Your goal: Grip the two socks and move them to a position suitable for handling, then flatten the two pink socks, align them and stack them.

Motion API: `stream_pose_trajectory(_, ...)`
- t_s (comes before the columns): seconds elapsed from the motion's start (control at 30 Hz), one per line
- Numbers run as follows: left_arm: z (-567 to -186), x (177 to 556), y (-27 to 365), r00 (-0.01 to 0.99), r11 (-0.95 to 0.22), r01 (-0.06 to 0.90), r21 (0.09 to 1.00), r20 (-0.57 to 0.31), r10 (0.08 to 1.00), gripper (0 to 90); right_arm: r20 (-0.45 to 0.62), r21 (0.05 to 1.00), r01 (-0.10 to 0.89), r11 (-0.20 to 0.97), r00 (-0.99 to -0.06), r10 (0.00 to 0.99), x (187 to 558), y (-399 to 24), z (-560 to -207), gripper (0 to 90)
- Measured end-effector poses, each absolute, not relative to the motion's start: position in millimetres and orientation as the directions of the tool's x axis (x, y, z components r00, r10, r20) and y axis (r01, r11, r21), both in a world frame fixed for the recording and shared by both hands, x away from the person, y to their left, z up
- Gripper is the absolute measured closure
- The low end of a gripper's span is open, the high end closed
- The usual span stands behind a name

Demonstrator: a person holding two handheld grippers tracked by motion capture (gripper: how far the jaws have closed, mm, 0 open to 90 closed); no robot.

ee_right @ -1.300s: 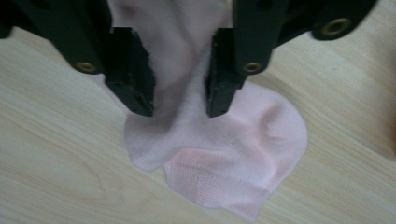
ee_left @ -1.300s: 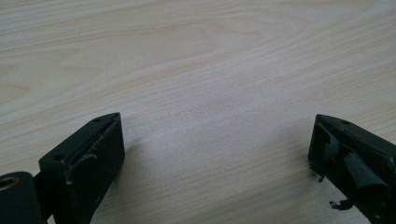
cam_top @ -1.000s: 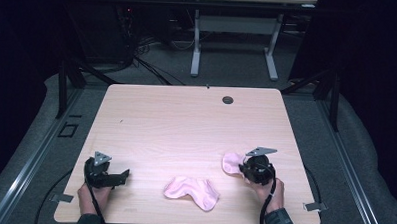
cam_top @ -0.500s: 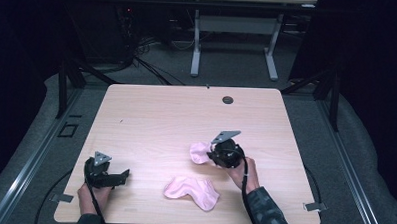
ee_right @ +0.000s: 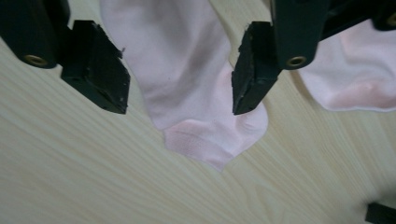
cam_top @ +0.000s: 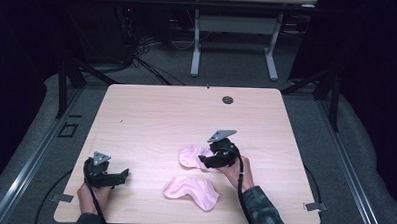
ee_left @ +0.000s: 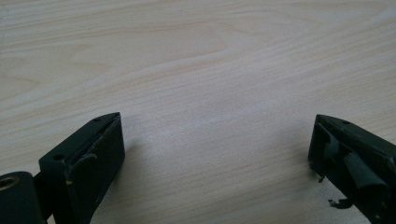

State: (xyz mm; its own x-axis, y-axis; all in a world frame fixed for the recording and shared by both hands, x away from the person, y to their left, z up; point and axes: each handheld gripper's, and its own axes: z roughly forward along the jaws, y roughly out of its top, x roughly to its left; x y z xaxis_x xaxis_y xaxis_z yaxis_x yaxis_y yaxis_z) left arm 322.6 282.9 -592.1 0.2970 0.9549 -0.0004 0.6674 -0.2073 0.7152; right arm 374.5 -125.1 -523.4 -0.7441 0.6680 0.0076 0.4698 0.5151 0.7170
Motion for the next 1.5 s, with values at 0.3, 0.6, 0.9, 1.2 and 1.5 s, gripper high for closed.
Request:
stream_pose_trajectory(0.3,-569.2,313.1,262.9,0.357,-0.221,0.648,0.728,-0.034,0.934,0.2,0.089,0.689,0.558,0.463,-0.699,0.709,335.8,-156.3,-512.8,14.9)
stream_pose_trajectory(0.6,-550.9,301.6,219.0,0.502,-0.265,0.618,0.741,-0.113,0.857,0.2,0.128,0.659,0.612,0.436,-0.663,0.738,309.4,-173.7,-529.1,18.1)
stream_pose_trajectory(0.9,-552.3,291.4,180.2,0.605,-0.303,0.624,0.721,-0.199,0.771,5.8,0.151,0.637,0.630,0.444,-0.667,0.729,296.4,-170.2,-537.5,35.2)
stream_pose_trajectory(1.2,-559.4,286.5,161.6,0.649,-0.338,0.634,0.696,-0.241,0.721,35.6,0.208,0.588,0.641,0.494,-0.709,0.673,293.5,-147.8,-554.4,55.1)
stream_pose_trajectory(1.5,-569.3,284.9,154.9,0.666,-0.362,0.627,0.690,-0.234,0.708,71.9,0.225,0.583,0.647,0.492,-0.710,0.667,292.2,-145.8,-561.7,81.5)
